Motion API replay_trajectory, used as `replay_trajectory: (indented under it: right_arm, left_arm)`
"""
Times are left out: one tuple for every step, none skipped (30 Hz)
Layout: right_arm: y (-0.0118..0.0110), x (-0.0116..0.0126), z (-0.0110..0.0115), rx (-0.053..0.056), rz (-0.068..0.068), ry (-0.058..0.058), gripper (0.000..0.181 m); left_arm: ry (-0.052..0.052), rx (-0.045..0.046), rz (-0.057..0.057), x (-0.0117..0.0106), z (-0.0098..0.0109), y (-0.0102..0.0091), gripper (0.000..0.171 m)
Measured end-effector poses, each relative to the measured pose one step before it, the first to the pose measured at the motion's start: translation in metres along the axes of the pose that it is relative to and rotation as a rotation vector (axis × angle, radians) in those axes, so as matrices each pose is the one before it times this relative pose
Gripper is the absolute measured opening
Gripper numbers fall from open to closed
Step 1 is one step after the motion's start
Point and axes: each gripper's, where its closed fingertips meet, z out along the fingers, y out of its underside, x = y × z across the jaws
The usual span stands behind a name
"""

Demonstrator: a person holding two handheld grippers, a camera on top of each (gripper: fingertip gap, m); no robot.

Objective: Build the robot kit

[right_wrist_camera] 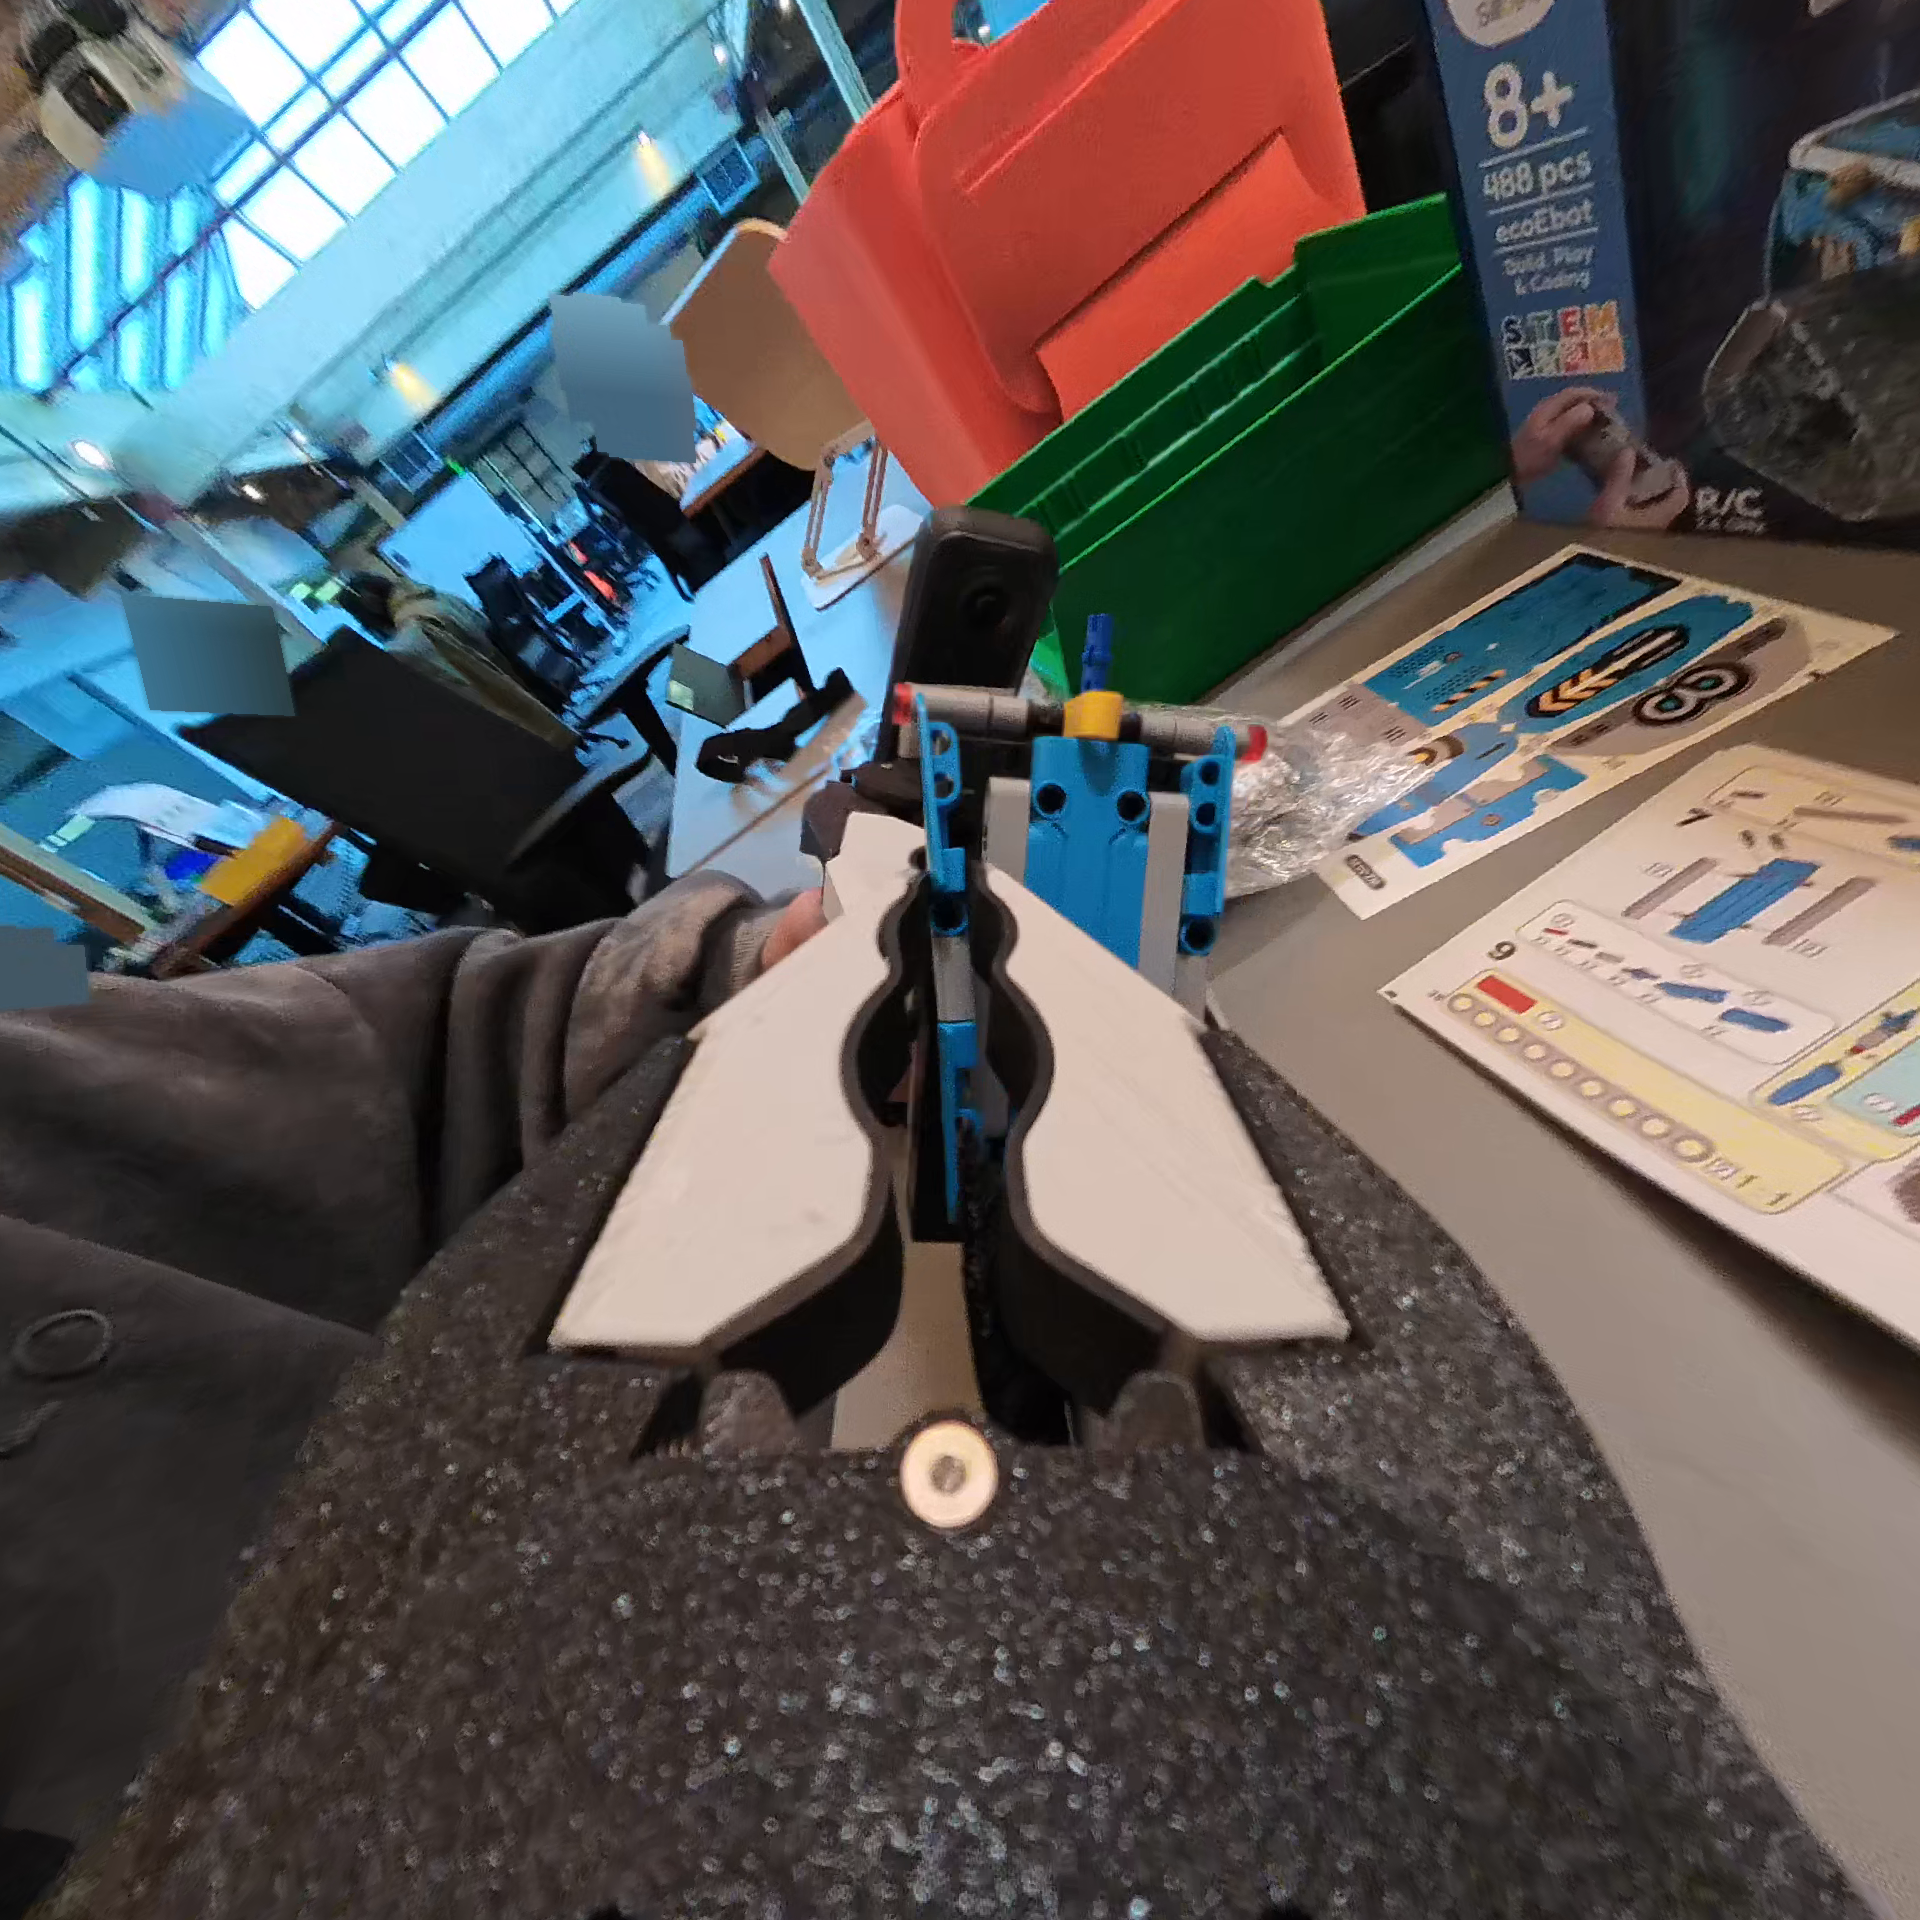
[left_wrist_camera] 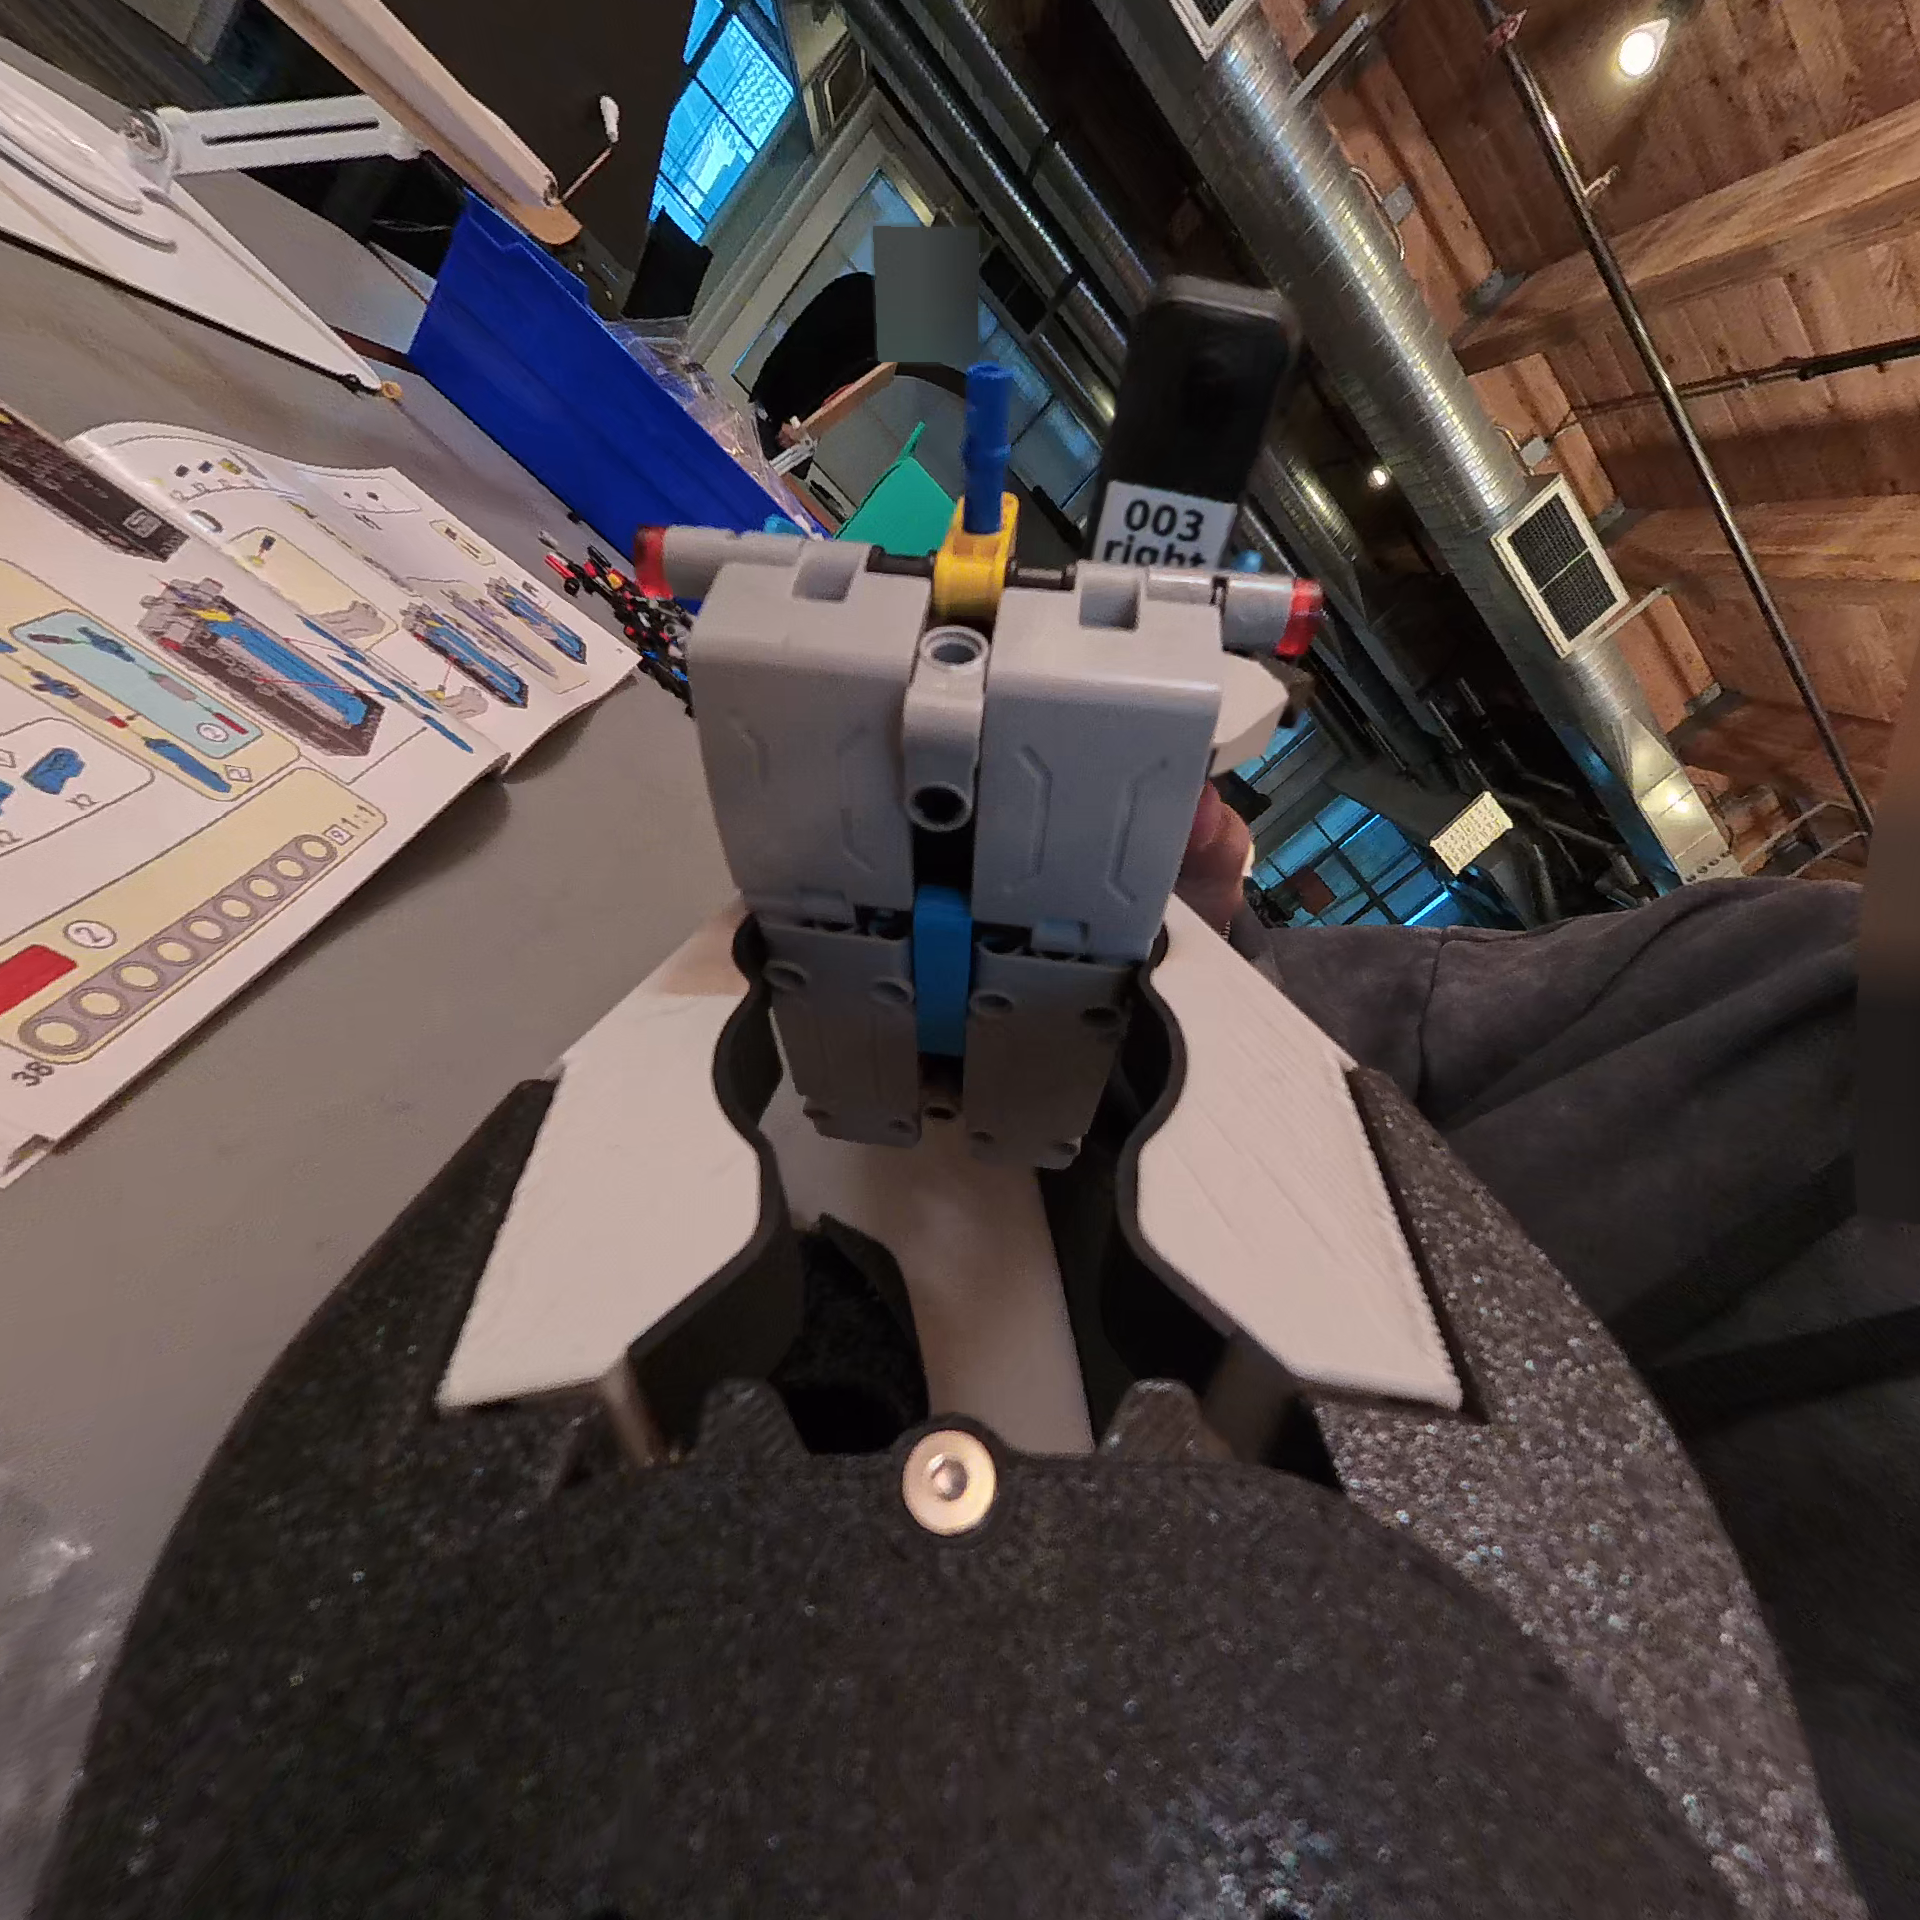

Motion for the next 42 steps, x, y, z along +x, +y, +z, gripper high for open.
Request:
replay_trajectory:
  right_arm:
    - [0.00086, 0.00188, -0.00025, 0.0029, 0.0359, -0.0112, 0.007]
    - [0.00132, 0.00217, 0.00006, 0.0005, 0.0216, 0.0001, 0.007]
    - [0.00107, 0.00118, -0.00013, -0.0016, -0.0018, 0.0047, 0.007]
    - [0.00066, 0.00015, -0.00002, -0.0018, -0.0078, 0.0052, 0.007]
    - [0.0006, -0.00044, 0.00039, -0.0047, -0.0041, 0.0057, 0.007]
    - [0.00008, -0.00026, 0.00024, -0.0018, -0.0077, 0.0086, 0.007]
    - [-0.00075, -0.00088, 0.00029, 0.0097, -0.0013, 0.0, 0.007]
    - [-0.00056, -0.00064, 0.00039, 0.0159, 0.0227, -0.0128, 0.007]
    - [-0.00034, -0.00079, 0.0001, 0.0138, 0.0526, -0.0324, 0.007]
    - [-0.0002, -0.00047, -0.0004, 0.0143, 0.0528, -0.0365, 0.007]
    - [-0.00058, -0.00125, -0.00061, 0.0167, 0.0409, -0.0359, 0.007]
    - [-0.00019, -0.00094, -0.00071, 0.0157, 0.0006, -0.0086, 0.008]
    - [0.00033, -0.00098, -0.00066, 0.0111, -0.04, 0.0186, 0.007]
    - [0.00008, -0.00146, -0.00076, 0.0034, -0.0417, 0.0213, 0.007]
    - [-0.00111, -0.00115, -0.00031, 0.0066, -0.0338, 0.0168, 0.007]
    - [-0.00166, 0.00013, 0.00004, 0.0144, -0.034, 0.0186, 0.007]
    - [-0.00108, 0.0015, 0.00012, 0.0064, -0.0268, 0.0183, 0.007]
    - [-0.00072, 0.00159, 0.00011, -0.0029, -0.0163, 0.0121, 0.007]
    - [-0.00078, 0.00167, -0.00008, -0.0063, -0.0207, 0.0102, 0.007]
    - [-0.00089, 0.00105, -0.00055, -0.0048, -0.0197, 0.0041, 0.007]
    - [-0.00097, -0.00045, -0.00058, -0.0013, -0.0048, -0.0088, 0.007]
    - [-0.00007, 0.00004, -0.00132, -0.0049, 0.002, -0.0118, 0.007]
    - [0.00052, 0.00103, -0.00289, -0.0121, -0.0034, -0.009, 0.007]
    - [-0.00053, 0.00063, -0.00489, -0.0081, -0.0082, -0.0143, 0.007]
    - [0.00225, 0.00319, -0.00594, -0.0249, -0.0057, -0.0035, 0.007]
    - [0.00966, 0.00677, -0.00531, -0.0611, -0.0171, 0.0095, 0.007]
    - [0.01567, 0.01101, -0.00499, -0.0818, -0.0236, 0.0312, 0.007]
    - [0.01448, 0.01014, -0.00453, -0.053, -0.0147, 0.0318, 0.007]
    - [0.00954, 0.00299, -0.00306, -0.0142, 0.0039, -0.0104, 0.007]
    - [0.00406, -0.0023, -0.00167, 0.0115, 0.0388, -0.0435, 0.007]
    - [0.00066, -0.00257, -0.00024, 0.0183, 0.0558, -0.0432, 0.007]
    - [-0.00213, -0.0028, 0.00071, 0.0241, 0.0458, -0.0399, 0.007]
    - [-0.00365, -0.0042, 0.00144, 0.0267, 0.0355, -0.0448, 0.007]
    - [-0.00234, -0.0032, 0.00188, 0.0191, 0.0282, -0.034, 0.007]
    - [-0.00046, -0.00149, 0.00213, 0.011, 0.0189, -0.0222, 0.007]
    - [0.00055, -0.00084, 0.00208, 0.0081, 0.0209, -0.0171, 0.007]
    - [0.00137, -0.0003, 0.00193, 0.0024, 0.023, -0.0129, 0.007]
    - [0.00143, -0.00038, 0.00163, -0.0006, 0.018, -0.0104, 0.007]
    - [0.00052, -0.00017, 0.00086, 0.0022, 0.013, -0.0066, 0.007]
    - [0.0001, 0.00042, 0.00018, 0.0017, 0.0071, -0.0011, 0.007]
    - [-0.00003, 0.00075, -0.00028, 0.0011, 0.0024, 0.0013, 0.007]
    - [-0.00103, 0.00081, -0.00072, 0.0062, 0.0033, 0.0009, 0.007]
  left_arm:
    - [-0.01, -0.00267, -0.0008, -0.00165, 0.00007, 0.00054, 0.065]
    - [-0.0177, -0.00091, 0.0062, -0.00254, -0.00028, 0.00031, 0.065]
    - [-0.0092, -0.00482, 0.0042, -0.00125, 0.00005, 0.00091, 0.065]
    - [-0.0063, -0.00167, 0.0039, -0.00068, 0.0002, 0.00032, 0.065]
    - [-0.0122, 0.00055, 0.0108, -0.00105, 0.00035, 0.00034, 0.065]
    - [-0.0064, 0.00512, 0.0107, 0.0, 0.00026, -0.00028, 0.065]
    - [-0.0036, 0.01027, 0.0121, 0.00031, -0.00008, -0.00122, 0.065]
    - [-0.0007, 0.00785, 0.0107, 0.00066, -0.00005, -0.00088, 0.065]
    - [-0.001, 0.00355, 0.0076, 0.00055, -0.00005, -0.00039, 0.065]
    - [-0.0031, 0.00641, 0.0102, 0.00044, 0.00003, -0.00063, 0.065]
    - [0.0048, 0.00652, 0.0048, 0.00126, 0.00045, -0.00077, 0.065]
    - [0.009, 0.00651, -0.0078, 0.00119, 0.0006, -0.00063, 0.065]
    - [0.0122, -0.00112, -0.0119, 0.00155, 0.00093, 0.00063, 0.065]
    - [0.0102, 0.00415, -0.0111, 0.00165, 0.00088, 0.00009, 0.065]
    - [0.0152, 0.01272, -0.0222, 0.00173, 0.00111, -0.00069, 0.065]
    - [0.0153, 0.01376, -0.0334, 0.00056, 0.0012, -0.0009, 0.065]
    - [0.0054, 0.0051, -0.0203, -0.00062, 0.00071, -0.00074, 0.065]
    - [-0.0091, -0.0012, 0.0045, -0.00135, -0.00005, -0.00061, 0.065]
    - [-0.011, -0.00086, 0.012, -0.00122, -0.00026, -0.00062, 0.065]
    - [-0.0074, -0.00481, 0.0118, -0.00083, 0.00029, -0.00031, 0.065]
    - [-0.0127, -0.01011, 0.0257, -0.00075, 0.00025, -0.00058, 0.065]
    - [-0.0273, -0.01614, 0.0442, -0.00149, 0.00001, -0.00054, 0.065]
    - [-0.036, -0.02393, 0.0497, -0.00207, -0.00039, 0.00019, 0.065]
    - [-0.0505, -0.03084, 0.0572, -0.00407, -0.00133, 0.00147, 0.065]
    - [-0.0637, -0.04292, 0.0732, -0.00587, -0.00195, 0.00392, 0.065]
    - [-0.0712, -0.06115, 0.0895, -0.00682, -0.0022, 0.00726, 0.066]
    - [-0.0664, -0.06201, 0.0826, -0.00625, -0.00173, 0.00873, 0.066]
    - [-0.0502, -0.05343, 0.0632, -0.00465, -0.00094, 0.00865, 0.066]
    - [-0.0274, -0.03681, 0.0367, -0.00215, 0.00018, 0.00629, 0.066]
    - [-0.008, -0.02274, 0.0141, -0.00048, 0.00094, 0.00349, 0.066]
    - [-0.0043, -0.01181, 0.0032, -0.00066, 0.00128, 0.00152, 0.066]
    - [-0.0023, -0.01217, 0.0014, -0.00068, 0.00129, 0.00187, 0.066]
    - [-0.0001, -0.02625, 0.0074, -0.00024, 0.00166, 0.00422, 0.066]
    - [-0.0083, -0.02966, 0.0114, -0.00069, 0.00152, 0.00464, 0.067]
    - [-0.0054, -0.00544, 0.0122, 0.00037, 0.0004, 0.0009, 0.066]
    - [-0.0012, -0.0055, 0.013, 0.00103, -0.00001, 0.00087, 0.066]
    - [-0.0017, -0.00541, 0.0116, 0.00056, -0.00026, 0.00086, 0.066]
    - [0.0019, -0.00413, 0.0092, 0.00063, -0.00022, 0.00082, 0.067]
    - [0.009, -0.00697, 0.017, 0.00129, -0.0002, 0.00137, 0.067]
    - [0.0112, -0.01533, 0.0302, 0.00157, -0.00081, 0.00264, 0.067]
    - [0.0045, -0.01822, 0.0382, 0.00086, -0.00135, 0.00323, 0.067]
    - [-0.0078, -0.011, 0.0312, -0.00004, -0.00106, 0.00204, 0.067]
